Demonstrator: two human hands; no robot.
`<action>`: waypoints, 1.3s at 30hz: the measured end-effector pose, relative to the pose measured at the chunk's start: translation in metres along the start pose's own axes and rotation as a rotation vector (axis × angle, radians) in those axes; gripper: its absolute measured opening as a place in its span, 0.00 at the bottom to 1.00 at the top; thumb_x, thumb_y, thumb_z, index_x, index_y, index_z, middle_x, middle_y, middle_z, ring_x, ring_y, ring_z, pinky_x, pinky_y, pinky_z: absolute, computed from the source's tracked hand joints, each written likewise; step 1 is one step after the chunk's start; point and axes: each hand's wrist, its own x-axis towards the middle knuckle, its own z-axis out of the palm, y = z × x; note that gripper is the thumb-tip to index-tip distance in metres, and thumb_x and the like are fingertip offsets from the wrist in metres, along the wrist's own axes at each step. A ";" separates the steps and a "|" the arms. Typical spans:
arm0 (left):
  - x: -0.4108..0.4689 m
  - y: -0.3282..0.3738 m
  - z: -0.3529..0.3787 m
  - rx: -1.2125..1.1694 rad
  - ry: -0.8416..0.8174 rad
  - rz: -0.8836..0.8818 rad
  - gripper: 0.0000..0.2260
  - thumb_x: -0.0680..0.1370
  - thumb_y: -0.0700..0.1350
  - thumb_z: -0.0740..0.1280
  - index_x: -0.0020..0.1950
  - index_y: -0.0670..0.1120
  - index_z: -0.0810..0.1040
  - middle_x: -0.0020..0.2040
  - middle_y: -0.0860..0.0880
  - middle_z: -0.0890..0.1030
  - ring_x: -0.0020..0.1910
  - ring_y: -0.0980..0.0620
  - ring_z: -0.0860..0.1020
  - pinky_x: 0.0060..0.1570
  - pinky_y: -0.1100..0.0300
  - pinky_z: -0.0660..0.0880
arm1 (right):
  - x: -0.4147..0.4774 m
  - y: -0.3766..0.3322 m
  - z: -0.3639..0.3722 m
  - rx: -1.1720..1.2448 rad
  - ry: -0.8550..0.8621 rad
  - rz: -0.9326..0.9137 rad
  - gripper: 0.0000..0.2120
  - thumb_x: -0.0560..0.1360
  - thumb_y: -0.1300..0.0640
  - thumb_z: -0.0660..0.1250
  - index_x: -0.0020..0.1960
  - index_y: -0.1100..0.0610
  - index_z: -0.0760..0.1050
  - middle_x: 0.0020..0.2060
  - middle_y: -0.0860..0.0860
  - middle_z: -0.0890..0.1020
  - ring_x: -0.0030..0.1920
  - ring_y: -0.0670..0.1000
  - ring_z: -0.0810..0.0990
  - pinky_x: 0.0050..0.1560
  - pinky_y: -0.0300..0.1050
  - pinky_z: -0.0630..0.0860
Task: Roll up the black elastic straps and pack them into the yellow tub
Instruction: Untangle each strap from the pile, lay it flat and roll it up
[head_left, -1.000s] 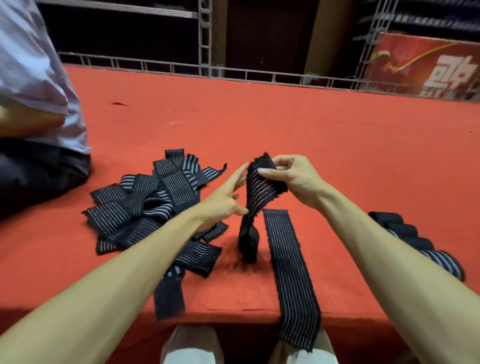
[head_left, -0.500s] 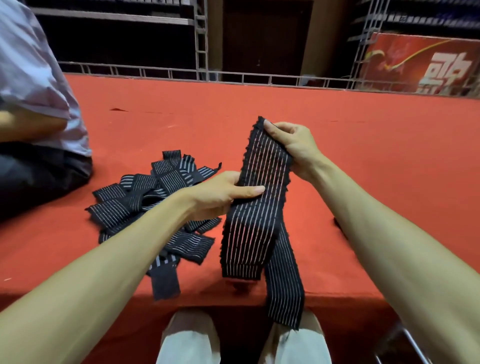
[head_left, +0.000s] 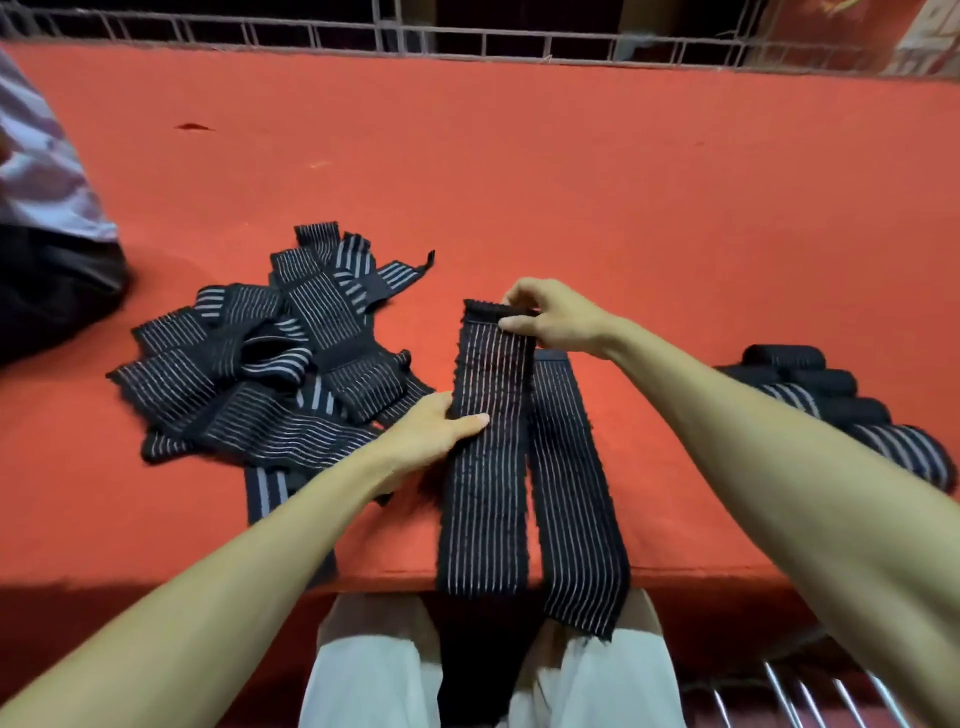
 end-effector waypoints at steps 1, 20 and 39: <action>0.007 -0.006 -0.002 0.043 0.047 0.023 0.07 0.80 0.47 0.66 0.56 0.47 0.78 0.54 0.49 0.84 0.51 0.53 0.83 0.55 0.54 0.78 | 0.009 0.008 0.003 -0.033 0.019 -0.011 0.06 0.76 0.59 0.71 0.50 0.57 0.75 0.44 0.52 0.79 0.45 0.49 0.76 0.46 0.43 0.72; 0.044 -0.033 -0.001 0.681 0.449 0.403 0.06 0.76 0.47 0.70 0.52 0.51 0.75 0.46 0.55 0.71 0.49 0.56 0.68 0.53 0.58 0.63 | 0.061 0.093 0.040 -0.043 0.364 0.133 0.07 0.73 0.53 0.73 0.44 0.58 0.81 0.37 0.48 0.80 0.40 0.47 0.76 0.39 0.35 0.65; 0.071 -0.021 0.056 0.823 0.358 0.324 0.10 0.73 0.63 0.66 0.46 0.58 0.74 0.39 0.58 0.72 0.43 0.59 0.70 0.50 0.58 0.64 | 0.017 0.146 0.047 -0.105 0.438 0.294 0.09 0.74 0.44 0.69 0.50 0.47 0.76 0.50 0.48 0.75 0.51 0.51 0.77 0.51 0.47 0.71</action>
